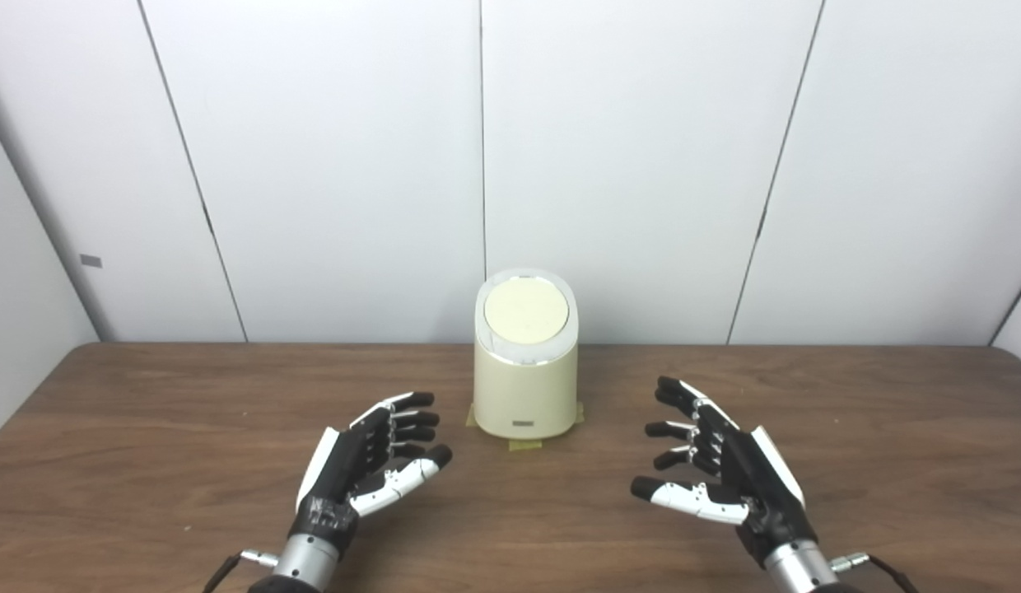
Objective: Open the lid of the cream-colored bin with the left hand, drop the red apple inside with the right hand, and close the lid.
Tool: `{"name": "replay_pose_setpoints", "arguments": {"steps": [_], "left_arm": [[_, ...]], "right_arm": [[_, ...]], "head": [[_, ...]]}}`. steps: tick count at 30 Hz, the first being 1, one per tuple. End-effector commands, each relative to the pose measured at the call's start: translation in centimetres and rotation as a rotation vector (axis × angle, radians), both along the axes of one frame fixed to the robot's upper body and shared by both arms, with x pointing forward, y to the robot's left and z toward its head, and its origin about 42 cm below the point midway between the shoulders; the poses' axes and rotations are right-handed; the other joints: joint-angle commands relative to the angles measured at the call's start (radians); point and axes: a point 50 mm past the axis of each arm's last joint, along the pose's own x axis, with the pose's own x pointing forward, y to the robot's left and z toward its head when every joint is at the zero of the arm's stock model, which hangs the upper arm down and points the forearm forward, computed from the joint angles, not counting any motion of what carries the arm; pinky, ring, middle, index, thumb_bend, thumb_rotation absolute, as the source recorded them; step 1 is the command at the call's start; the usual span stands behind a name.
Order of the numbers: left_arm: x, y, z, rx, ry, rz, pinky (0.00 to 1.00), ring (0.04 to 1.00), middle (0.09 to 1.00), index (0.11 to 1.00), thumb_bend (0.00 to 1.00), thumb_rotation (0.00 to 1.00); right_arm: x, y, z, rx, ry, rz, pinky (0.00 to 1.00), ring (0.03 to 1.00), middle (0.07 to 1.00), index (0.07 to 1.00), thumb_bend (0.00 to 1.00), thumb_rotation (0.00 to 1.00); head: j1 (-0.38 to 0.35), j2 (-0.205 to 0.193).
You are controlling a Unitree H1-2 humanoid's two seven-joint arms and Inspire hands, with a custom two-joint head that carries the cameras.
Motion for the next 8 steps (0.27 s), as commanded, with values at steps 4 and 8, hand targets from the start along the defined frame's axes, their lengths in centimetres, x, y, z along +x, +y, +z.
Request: {"name": "replay_pose_setpoints", "arguments": {"steps": [4, 8], "left_arm": [[1.22, -0.03, 2.15, -0.019, -0.109, -0.013, 0.59, 0.702, 0.755, 0.787, 0.7, 0.32], [1.16, 0.02, 2.37, -0.051, -0.098, -0.032, 0.59, 0.723, 0.789, 0.812, 0.7, 0.35]], "right_arm": [[0.65, 0.07, 2.21, 0.017, -0.1, 0.029, 0.71, 0.833, 0.936, 0.907, 0.79, 0.27], [0.62, 0.28, 2.16, 0.016, -0.096, 0.031, 0.72, 0.83, 0.94, 0.905, 0.78, 0.26]], "head": [[-0.008, -0.003], [-0.01, -0.011]]}}
